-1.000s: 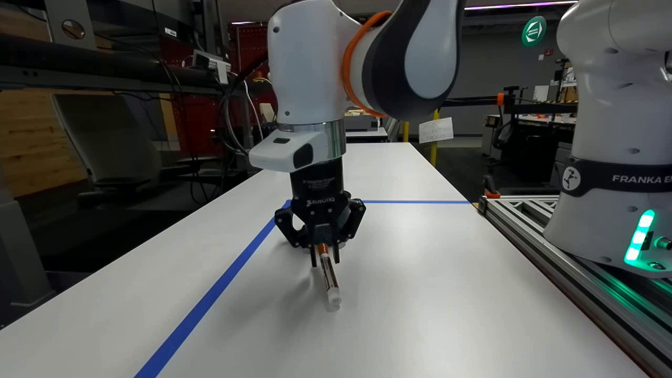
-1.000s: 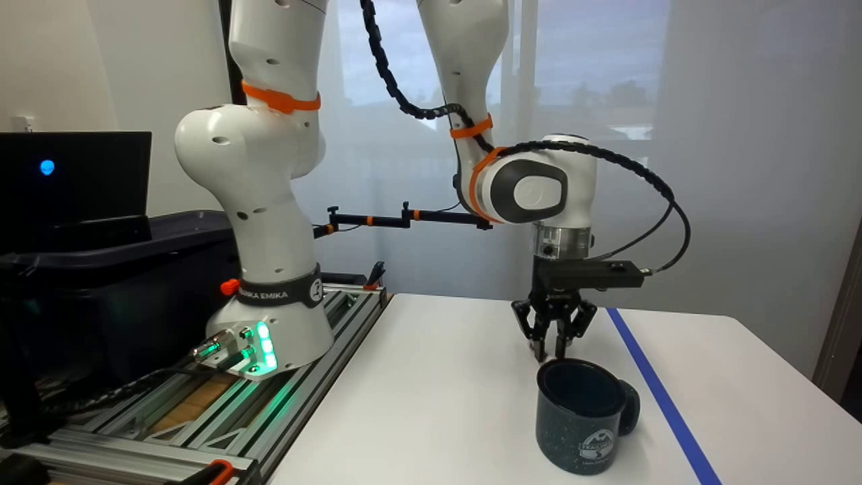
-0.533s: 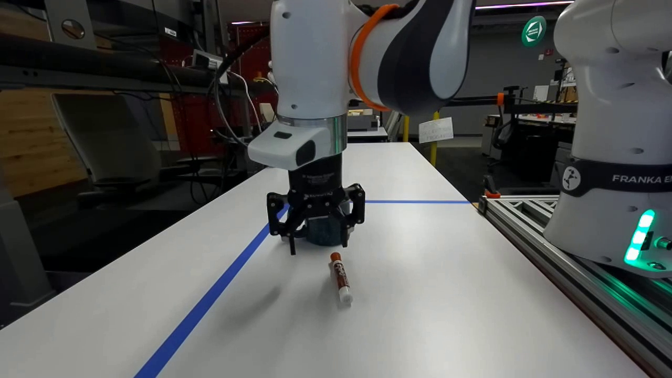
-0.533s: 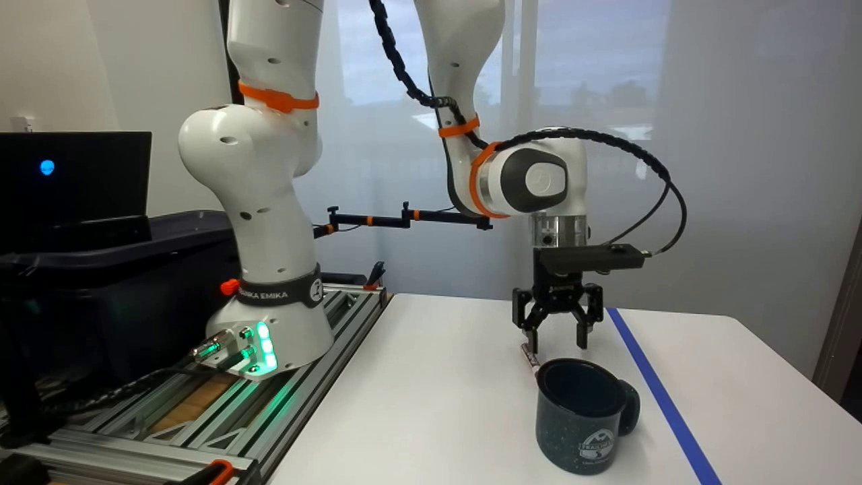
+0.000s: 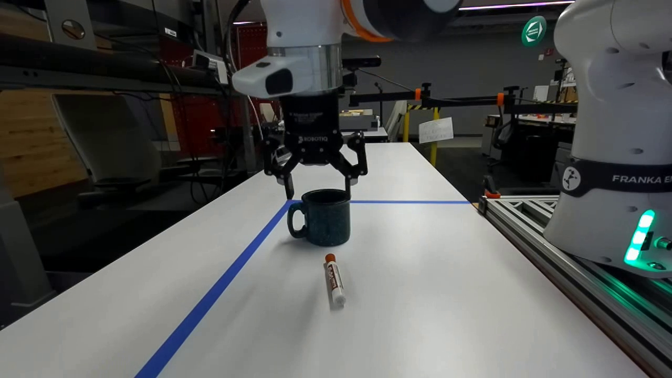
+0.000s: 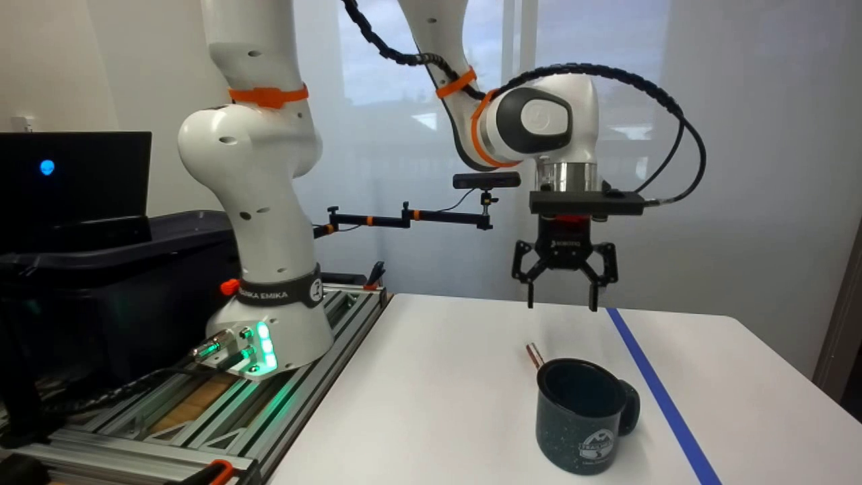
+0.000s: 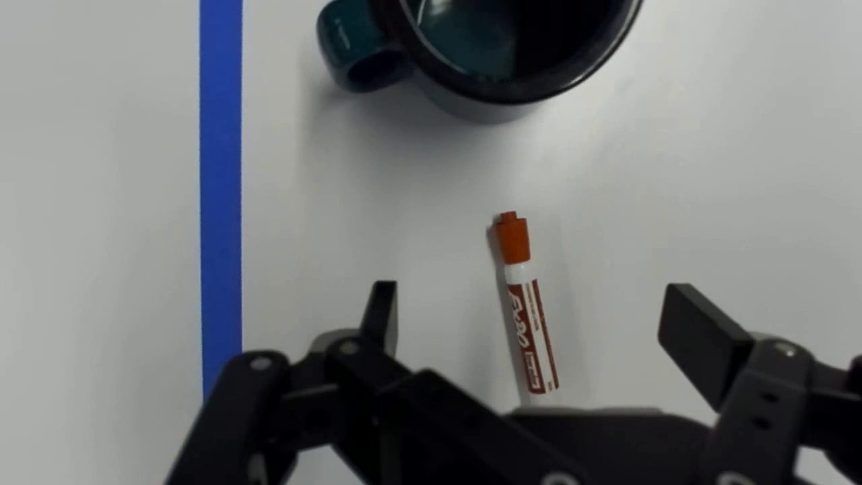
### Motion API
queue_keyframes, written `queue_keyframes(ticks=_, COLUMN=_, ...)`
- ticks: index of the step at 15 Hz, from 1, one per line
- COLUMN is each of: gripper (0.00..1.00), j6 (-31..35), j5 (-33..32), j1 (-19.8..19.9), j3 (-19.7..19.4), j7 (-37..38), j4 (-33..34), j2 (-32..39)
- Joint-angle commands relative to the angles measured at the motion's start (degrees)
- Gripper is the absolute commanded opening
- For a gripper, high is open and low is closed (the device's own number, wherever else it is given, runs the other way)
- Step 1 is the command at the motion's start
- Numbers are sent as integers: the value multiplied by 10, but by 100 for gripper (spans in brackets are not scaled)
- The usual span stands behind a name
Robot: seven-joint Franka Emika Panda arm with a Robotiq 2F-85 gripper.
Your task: Remove the marker from the mug.
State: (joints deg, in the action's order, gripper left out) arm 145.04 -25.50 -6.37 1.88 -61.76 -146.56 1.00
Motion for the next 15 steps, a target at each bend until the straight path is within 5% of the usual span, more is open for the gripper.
queue_keyframes(ticks=1, gripper=100, j6=-85, j5=95, j1=14, j3=3, j7=6, j4=-16, j2=-87)
queue_keyframes(ticks=10, gripper=100, j6=-217, j5=180, j1=32, j3=-20, j7=167, j4=-7, j2=-170)
queue_keyframes(ticks=15, gripper=100, j6=-195, j5=159, j1=26, j3=-23, j7=136, j4=1, j2=-140)
